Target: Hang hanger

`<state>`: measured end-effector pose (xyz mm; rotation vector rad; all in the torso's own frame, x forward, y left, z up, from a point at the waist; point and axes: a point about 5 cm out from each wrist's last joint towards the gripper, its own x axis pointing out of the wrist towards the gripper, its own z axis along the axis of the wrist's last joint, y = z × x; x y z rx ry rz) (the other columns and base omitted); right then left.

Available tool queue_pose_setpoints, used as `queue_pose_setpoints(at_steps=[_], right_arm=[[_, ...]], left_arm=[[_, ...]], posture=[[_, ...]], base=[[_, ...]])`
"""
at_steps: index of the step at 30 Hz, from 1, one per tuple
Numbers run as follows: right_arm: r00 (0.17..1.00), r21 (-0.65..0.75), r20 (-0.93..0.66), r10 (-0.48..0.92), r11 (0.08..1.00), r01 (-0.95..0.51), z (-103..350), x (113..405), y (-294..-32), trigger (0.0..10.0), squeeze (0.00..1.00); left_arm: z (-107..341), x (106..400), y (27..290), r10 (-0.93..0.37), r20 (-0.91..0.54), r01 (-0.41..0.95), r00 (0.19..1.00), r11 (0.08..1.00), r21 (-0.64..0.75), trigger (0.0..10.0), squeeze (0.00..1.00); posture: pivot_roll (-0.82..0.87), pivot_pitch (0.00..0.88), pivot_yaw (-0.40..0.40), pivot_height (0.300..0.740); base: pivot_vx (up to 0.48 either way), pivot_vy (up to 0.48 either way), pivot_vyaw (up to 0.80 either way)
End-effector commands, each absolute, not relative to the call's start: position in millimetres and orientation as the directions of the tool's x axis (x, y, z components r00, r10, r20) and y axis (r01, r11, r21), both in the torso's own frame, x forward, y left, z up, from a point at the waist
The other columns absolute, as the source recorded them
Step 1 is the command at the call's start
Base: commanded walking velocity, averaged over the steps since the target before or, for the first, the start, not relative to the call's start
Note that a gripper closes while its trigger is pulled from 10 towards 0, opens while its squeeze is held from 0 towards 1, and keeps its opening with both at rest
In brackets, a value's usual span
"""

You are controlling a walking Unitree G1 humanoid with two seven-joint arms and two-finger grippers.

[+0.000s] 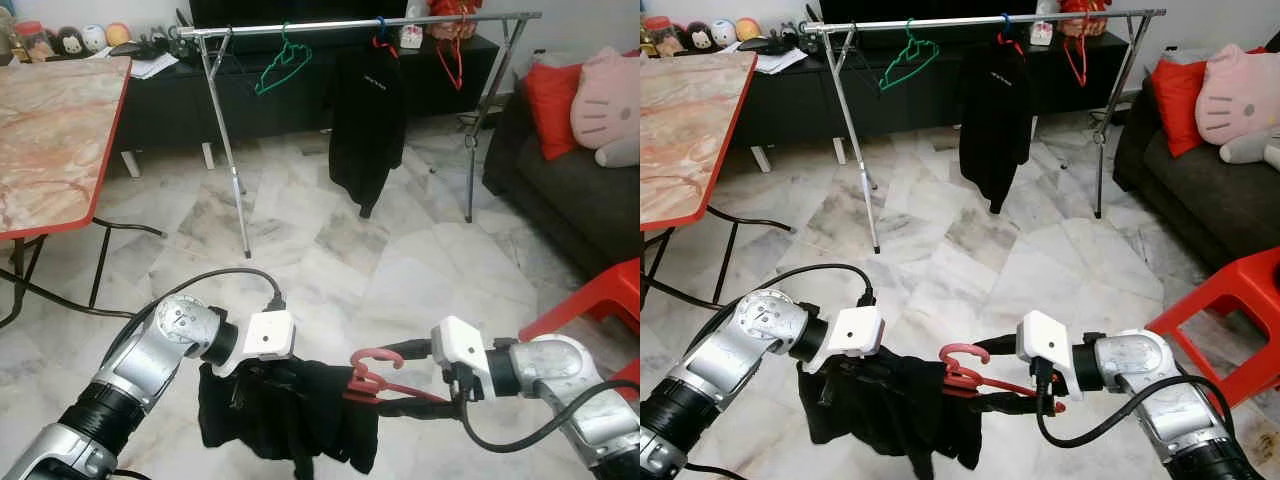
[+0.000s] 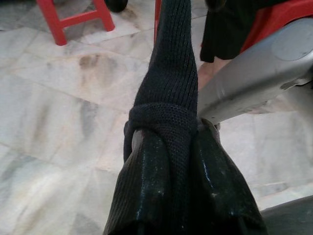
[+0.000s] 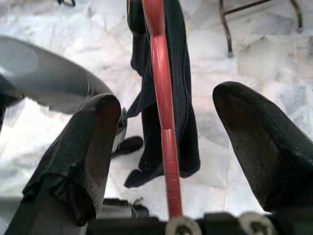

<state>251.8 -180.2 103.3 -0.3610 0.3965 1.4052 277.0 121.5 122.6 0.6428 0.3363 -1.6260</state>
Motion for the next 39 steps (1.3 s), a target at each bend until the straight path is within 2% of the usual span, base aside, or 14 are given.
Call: queue_pose_setpoints(at_steps=[1, 8, 16, 17, 18, 20, 25, 27, 39], right_arm=[[0.111, -0.024, -0.51, 0.853, 0.114, -0.993, 99.8, 253.5, -179.5, 10.0, 0.0], [0.116, -0.038, -0.519, 0.847, 0.113, -0.993, 93.9, 254.5, -169.5, 10.0, 0.0], [0.167, -0.08, -0.534, 0.829, 0.147, -0.986, 88.2, 257.5, -168.7, 10.0, 0.0], [0.189, -0.104, -0.561, 0.806, 0.158, -0.982, 86.0, 259.7, -170.8, 4.6, 0.0], [0.197, -0.116, -0.571, 0.797, 0.16, -0.98, 85.2, 260.6, -171.4, 0.4, 0.0], [0.203, -0.121, -0.57, 0.796, 0.163, -0.979, 85.3, 260.9, -171.6, 0.0, 0.0], [0.189, -0.126, -0.584, 0.79, 0.142, -0.982, 85.4, 258.7, -173.2, 0.0, 0.0], [0.215, -0.155, -0.579, 0.786, 0.153, -0.976, 86.3, 262.0, -172.2, 0.0, 0.0], [0.246, -0.174, -0.553, 0.796, 0.178, -0.968, 88.3, 266.1, -171.4, 0.0, 0.0]], left_arm=[[129.0, 274.5, 119.0, -0.809, -0.583, 0.967, -0.077, -0.204, 0.155, 10.0, 0.0], [128.2, 271.7, 114.3, -0.814, -0.576, 0.975, -0.08, -0.183, 0.123, 10.0, 0.0], [132.3, 276.2, 115.0, -0.815, -0.576, 0.977, -0.062, -0.167, 0.131, 10.0, 0.0], [133.0, 277.9, 115.5, -0.817, -0.575, 0.977, -0.051, -0.159, 0.141, 10.0, 0.0], [133.3, 279.3, 116.2, -0.817, -0.575, 0.978, -0.042, -0.152, 0.145, 10.0, 0.0], [133.8, 281.1, 117.8, -0.815, -0.578, 0.978, -0.032, -0.144, 0.149, 10.0, 0.0], [134.9, 281.6, 120.3, -0.811, -0.584, 0.979, -0.031, -0.143, 0.147, 10.0, 0.0], [134.9, 281.6, 120.1, -0.811, -0.585, 0.978, -0.033, -0.148, 0.15, 10.0, 0.0], [135.2, 280.8, 118.4, -0.815, -0.578, 0.976, -0.037, -0.154, 0.154, 10.0, 0.0]], posture=[[-0.13, 0.091, -0.041, 0.74], [-0.13, 0.089, -0.032, 0.74], [-0.13, 0.074, -0.017, 0.74], [-0.13, 0.072, -0.012, 0.74], [-0.13, 0.071, -0.011, 0.74], [-0.13, 0.07, -0.009, 0.74], [-0.13, 0.06, -0.005, 0.74], [-0.13, 0.055, -0.005, 0.74], [-0.13, 0.054, -0.012, 0.74]], base=[[0.0, 0.0, 0.0], [0.0, 0.0, 0.0], [0.0, 0.0, 0.0], [0.0, 0.0, 0.0], [0.0, 0.0, 0.0], [0.0, 0.0, 0.0], [0.0, 0.0, 0.0], [0.0, 0.0, 0.0], [0.0, 0.0, 0.0]])
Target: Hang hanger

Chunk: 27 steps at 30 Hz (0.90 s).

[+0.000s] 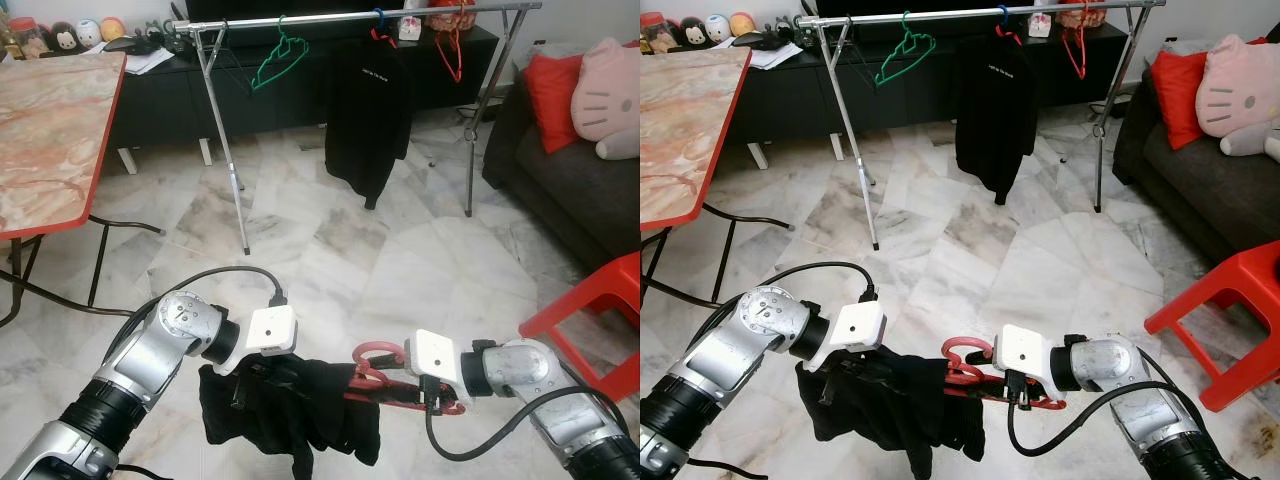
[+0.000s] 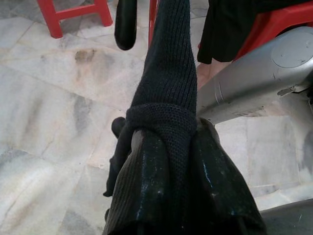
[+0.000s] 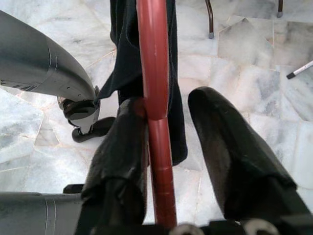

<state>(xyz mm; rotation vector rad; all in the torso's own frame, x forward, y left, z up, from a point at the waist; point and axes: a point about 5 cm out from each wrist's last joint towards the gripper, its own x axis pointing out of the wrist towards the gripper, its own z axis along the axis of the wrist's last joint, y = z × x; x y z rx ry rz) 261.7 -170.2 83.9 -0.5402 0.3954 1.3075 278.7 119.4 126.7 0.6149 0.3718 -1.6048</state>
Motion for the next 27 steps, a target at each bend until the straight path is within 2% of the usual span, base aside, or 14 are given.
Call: queue_pose_setpoints(at_steps=[1, 22, 27], right_arm=[[0.246, -0.173, -0.55, 0.798, 0.179, -0.968, 88.3, 266.2, -171.0, 0.0, 0.0], [0.223, -0.159, -0.532, 0.817, 0.162, -0.974, 79.7, 262.5, -156.7, 0.0, 0.0], [0.24, -0.17, -0.524, 0.817, 0.175, -0.97, 80.3, 264.4, -156.4, 0.0, 0.0]], left_arm=[[135.2, 280.6, 118.1, -0.816, -0.577, 0.976, -0.038, -0.154, 0.154, 10.0, 0.0], [137.0, 276.5, 116.9, -0.83, -0.557, 0.978, -0.029, -0.138, 0.155, 10.0, 0.0], [137.9, 275.1, 117.3, -0.829, -0.559, 0.977, -0.037, -0.147, 0.154, 10.0, 0.0]], posture=[[-0.13, 0.055, -0.012, 0.74], [-0.12, 0.079, -0.015, 0.74], [-0.12, 0.084, -0.009, 0.74]], base=[[0.0, 0.0, 0.0], [0.0, 0.0, 0.0], [0.0, 0.0, 0.0]])
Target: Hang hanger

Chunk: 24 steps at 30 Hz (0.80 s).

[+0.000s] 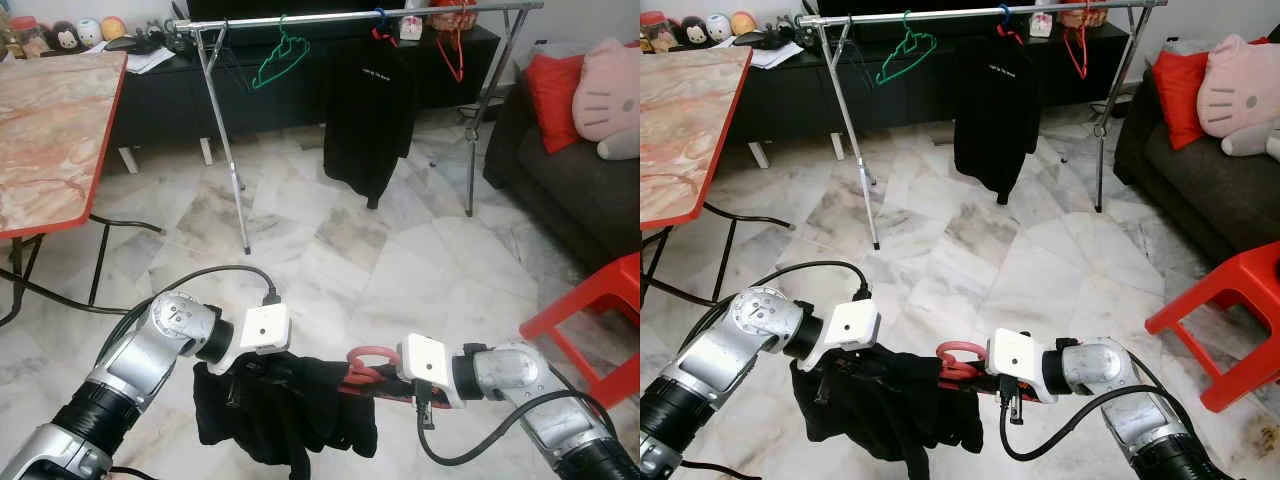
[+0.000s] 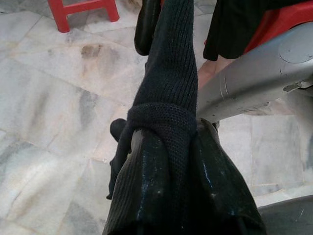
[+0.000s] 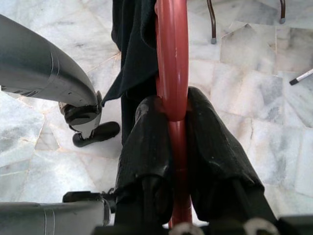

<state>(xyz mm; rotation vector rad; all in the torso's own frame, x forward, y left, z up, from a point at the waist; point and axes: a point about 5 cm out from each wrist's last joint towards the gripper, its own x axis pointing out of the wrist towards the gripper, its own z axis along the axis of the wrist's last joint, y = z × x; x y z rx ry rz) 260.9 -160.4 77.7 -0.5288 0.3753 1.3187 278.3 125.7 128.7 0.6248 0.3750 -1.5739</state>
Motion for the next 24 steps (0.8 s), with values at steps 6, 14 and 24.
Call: queue_pose_setpoints(at_steps=[6, 14, 24], right_arm=[[0.232, -0.164, -0.528, 0.817, 0.17, -0.972, 77.0, 263.6, -152.7, 0.0, 0.0], [0.248, -0.164, -0.516, 0.82, 0.189, -0.968, 75.5, 263.7, -150.7, 0.0, 0.0], [0.32, -0.176, -0.475, 0.82, 0.268, -0.947, 76.2, 271.8, -147.2, 0.0, 0.0]], left_arm=[[138.6, 274.6, 115.3, -0.828, -0.558, 0.974, -0.055, -0.166, 0.151, 10.0, 0.0], [140.9, 273.8, 115.7, -0.837, -0.543, 0.978, -0.066, -0.163, 0.133, 10.0, 1.0], [141.4, 273.8, 116.2, -0.841, -0.538, 0.978, -0.057, -0.155, 0.137, 10.0, 1.0]], posture=[[-0.12, 0.085, -0.005, 0.74], [-0.11, 0.09, -0.003, 0.74], [-0.11, 0.094, -0.003, 0.74]], base=[[0.0, 0.0, 0.0], [0.0, 0.0, 0.0], [0.0, 0.0, 0.0]])
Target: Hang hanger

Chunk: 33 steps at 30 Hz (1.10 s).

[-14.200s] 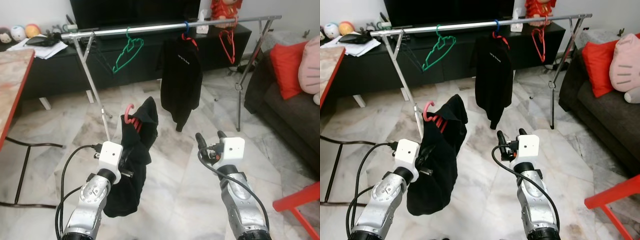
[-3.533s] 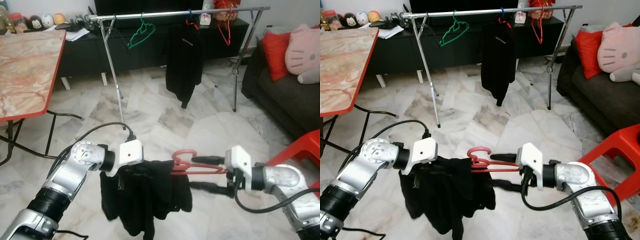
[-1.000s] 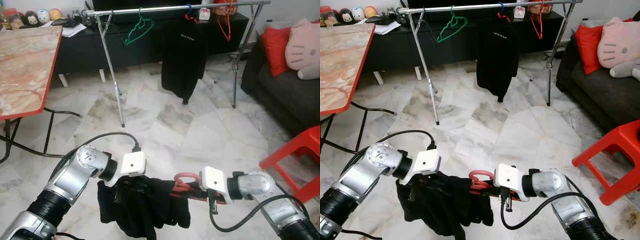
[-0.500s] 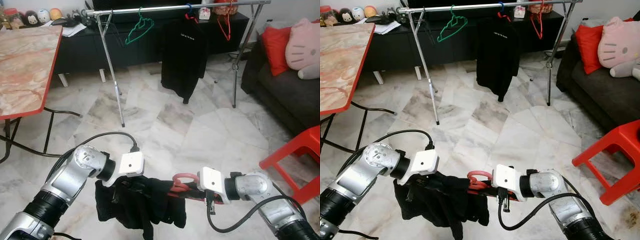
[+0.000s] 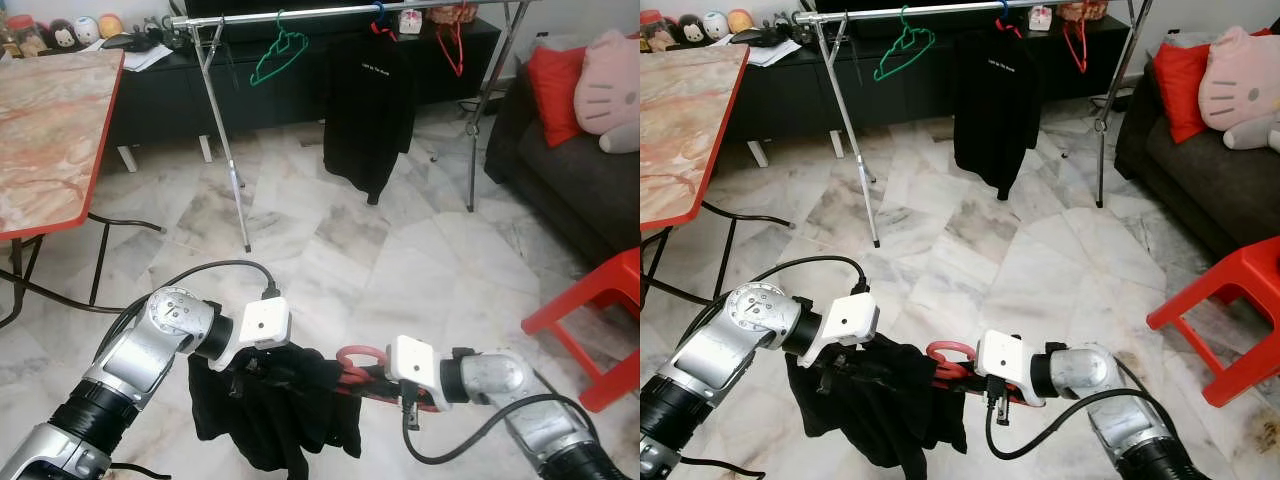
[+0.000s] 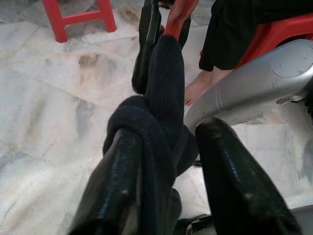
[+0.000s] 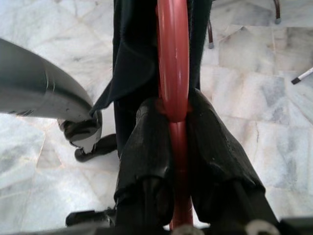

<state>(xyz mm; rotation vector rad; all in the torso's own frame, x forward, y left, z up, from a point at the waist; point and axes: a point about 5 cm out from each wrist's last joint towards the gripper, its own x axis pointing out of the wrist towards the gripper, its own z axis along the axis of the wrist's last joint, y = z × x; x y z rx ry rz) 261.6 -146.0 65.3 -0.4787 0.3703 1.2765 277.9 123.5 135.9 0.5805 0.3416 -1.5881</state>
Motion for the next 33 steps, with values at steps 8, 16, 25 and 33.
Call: queue_pose_setpoints(at_steps=[8, 16, 25, 33], right_arm=[[0.384, -0.187, -0.478, 0.79, 0.335, -0.923, 70.0, 274.4, -152.8, 0.0, 0.0], [0.399, -0.174, -0.477, 0.783, 0.361, -0.916, 64.1, 270.7, -153.2, 0.0, 0.0], [0.429, -0.164, -0.463, 0.776, 0.4, -0.902, 59.0, 270.3, -152.6, 0.0, 0.0], [0.576, -0.17, -0.39, 0.718, 0.559, -0.812, 67.6, 286.4, -159.5, 0.0, 0.0]], left_arm=[[146.5, 282.2, 124.1, -0.849, -0.529, 0.981, 0.013, -0.093, 0.173, 10.0, 1.0], [148.1, 289.0, 120.0, -0.867, -0.491, 0.973, 0.088, -0.029, 0.227, 10.0, 1.0], [154.8, 301.5, 121.2, -0.883, -0.4, 0.939, 0.245, 0.114, 0.324, 10.0, 0.0], [159.9, 310.6, 125.8, -0.868, -0.319, 0.887, 0.38, 0.245, 0.391, 10.0, 0.0]], posture=[[-0.11, 0.087, -0.005, 0.74], [-0.11, 0.065, -0.008, 0.74], [-0.1, 0.038, -0.013, 0.74], [-0.1, 0.01, -0.014, 0.74]], base=[[0.0, 0.0, 0.0], [0.0, 0.0, 0.0], [0.0, 0.0, 0.0], [0.0, 0.0, 0.0]])
